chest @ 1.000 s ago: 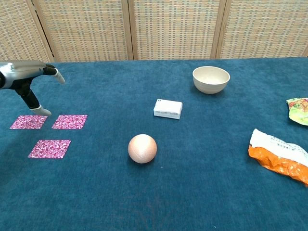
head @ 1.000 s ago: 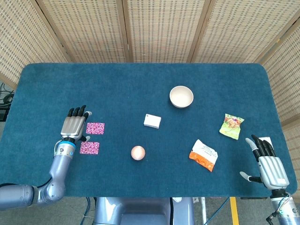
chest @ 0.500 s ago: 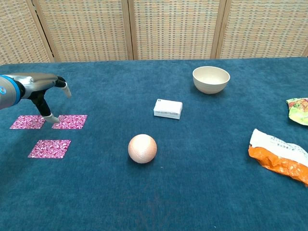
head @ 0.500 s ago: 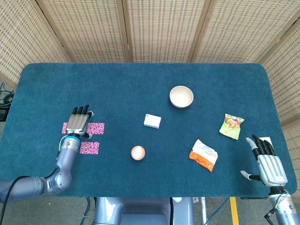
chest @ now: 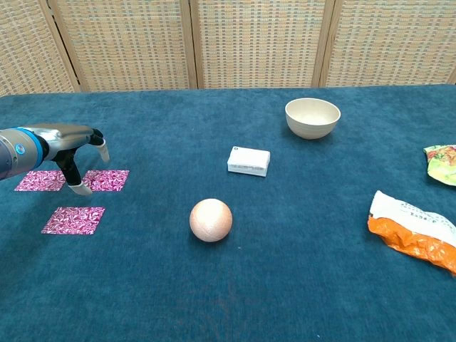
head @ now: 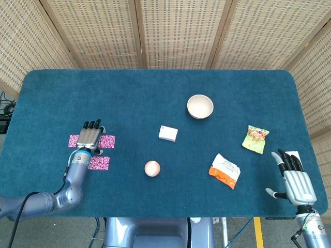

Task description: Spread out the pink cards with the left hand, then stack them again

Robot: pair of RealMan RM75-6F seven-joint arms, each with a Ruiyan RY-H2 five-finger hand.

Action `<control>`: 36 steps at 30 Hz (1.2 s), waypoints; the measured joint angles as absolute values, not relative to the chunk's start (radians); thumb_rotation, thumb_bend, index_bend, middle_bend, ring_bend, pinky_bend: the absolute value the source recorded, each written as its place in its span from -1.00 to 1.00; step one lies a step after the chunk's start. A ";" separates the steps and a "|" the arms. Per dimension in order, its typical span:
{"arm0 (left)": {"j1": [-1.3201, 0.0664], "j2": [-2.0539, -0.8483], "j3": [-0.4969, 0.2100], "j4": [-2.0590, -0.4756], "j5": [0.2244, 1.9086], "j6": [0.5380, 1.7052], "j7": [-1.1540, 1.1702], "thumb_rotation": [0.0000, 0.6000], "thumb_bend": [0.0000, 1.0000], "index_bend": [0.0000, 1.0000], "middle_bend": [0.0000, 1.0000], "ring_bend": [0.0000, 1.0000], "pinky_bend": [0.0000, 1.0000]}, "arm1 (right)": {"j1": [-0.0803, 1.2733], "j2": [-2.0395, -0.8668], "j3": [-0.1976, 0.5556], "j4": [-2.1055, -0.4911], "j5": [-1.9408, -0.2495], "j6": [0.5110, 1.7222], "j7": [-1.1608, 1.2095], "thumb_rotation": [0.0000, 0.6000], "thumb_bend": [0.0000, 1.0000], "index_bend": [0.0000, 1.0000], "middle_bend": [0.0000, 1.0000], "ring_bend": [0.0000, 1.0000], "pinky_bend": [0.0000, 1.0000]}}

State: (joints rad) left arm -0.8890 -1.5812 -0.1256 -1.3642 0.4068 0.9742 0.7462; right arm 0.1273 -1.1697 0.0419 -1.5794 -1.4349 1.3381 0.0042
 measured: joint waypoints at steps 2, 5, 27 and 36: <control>-0.890 -1.581 -0.127 -1.364 0.407 0.975 0.750 1.00 -0.57 -0.47 -1.00 -1.00 -1.00 | 0.127 -1.170 0.043 -1.578 -1.435 1.339 0.005 1.00 -0.79 -1.00 -1.00 -1.00 -1.00; -0.890 -1.580 -0.129 -1.363 0.404 0.975 0.753 1.00 -0.57 -0.45 -1.00 -1.00 -1.00 | 0.127 -1.169 0.043 -1.579 -1.435 1.340 0.007 1.00 -0.79 -1.00 -1.00 -1.00 -1.00; -0.888 -1.602 -0.135 -1.315 0.387 0.966 0.774 1.00 -0.48 -0.40 -1.00 -1.00 -1.00 | 0.128 -1.172 0.042 -1.575 -1.436 1.339 0.008 1.00 -0.79 -1.00 -1.00 -1.00 -1.00; -0.887 -1.619 -0.137 -1.289 0.377 0.956 0.782 1.00 -0.48 -0.40 -1.00 -1.00 -1.00 | 0.128 -1.171 0.042 -1.576 -1.436 1.338 0.012 1.00 -0.79 -1.00 -1.00 -1.00 -1.00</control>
State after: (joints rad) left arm -0.8871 -1.6189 -0.1370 -1.2887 0.3766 0.9557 0.7820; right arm 0.1281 -1.1713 0.0418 -1.5755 -1.4365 1.3383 0.0118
